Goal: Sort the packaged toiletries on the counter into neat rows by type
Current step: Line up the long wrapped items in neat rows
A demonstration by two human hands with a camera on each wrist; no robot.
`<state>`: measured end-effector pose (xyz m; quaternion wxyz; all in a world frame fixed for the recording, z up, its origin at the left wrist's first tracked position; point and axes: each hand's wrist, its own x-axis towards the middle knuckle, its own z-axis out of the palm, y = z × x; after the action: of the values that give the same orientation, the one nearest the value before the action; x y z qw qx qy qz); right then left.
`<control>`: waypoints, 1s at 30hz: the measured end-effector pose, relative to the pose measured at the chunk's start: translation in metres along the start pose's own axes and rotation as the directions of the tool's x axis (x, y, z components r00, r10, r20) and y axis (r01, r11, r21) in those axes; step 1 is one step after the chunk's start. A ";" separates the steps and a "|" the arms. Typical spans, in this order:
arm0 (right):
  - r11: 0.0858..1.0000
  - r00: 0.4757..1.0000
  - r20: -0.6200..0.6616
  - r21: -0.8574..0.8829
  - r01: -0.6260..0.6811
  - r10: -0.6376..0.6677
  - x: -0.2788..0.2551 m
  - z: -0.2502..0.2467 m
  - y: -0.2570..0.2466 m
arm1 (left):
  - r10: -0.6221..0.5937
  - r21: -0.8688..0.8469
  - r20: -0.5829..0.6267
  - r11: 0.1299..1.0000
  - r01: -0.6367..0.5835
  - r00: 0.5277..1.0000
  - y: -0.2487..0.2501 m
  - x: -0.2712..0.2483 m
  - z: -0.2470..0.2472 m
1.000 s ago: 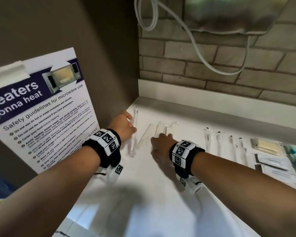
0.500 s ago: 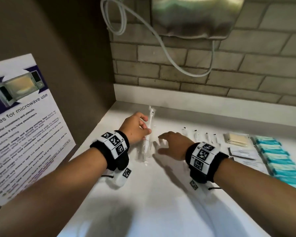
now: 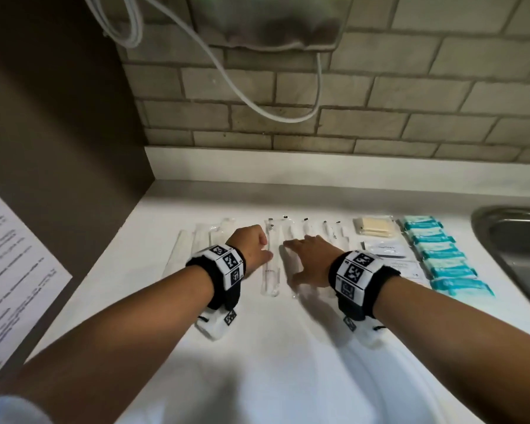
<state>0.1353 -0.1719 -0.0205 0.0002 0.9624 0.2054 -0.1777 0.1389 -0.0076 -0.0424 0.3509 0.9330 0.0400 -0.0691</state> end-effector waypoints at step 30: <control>0.991 0.998 -0.012 0.119 -0.054 0.056 -0.009 -0.003 0.004 | 0.110 0.246 0.012 0.963 -0.110 0.994 0.006 -0.002 -0.002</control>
<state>0.1300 -0.1789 -0.0147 -0.0534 0.9674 0.1678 -0.1822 0.1376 -0.0106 -0.0362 0.2358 0.9701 -0.0204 -0.0528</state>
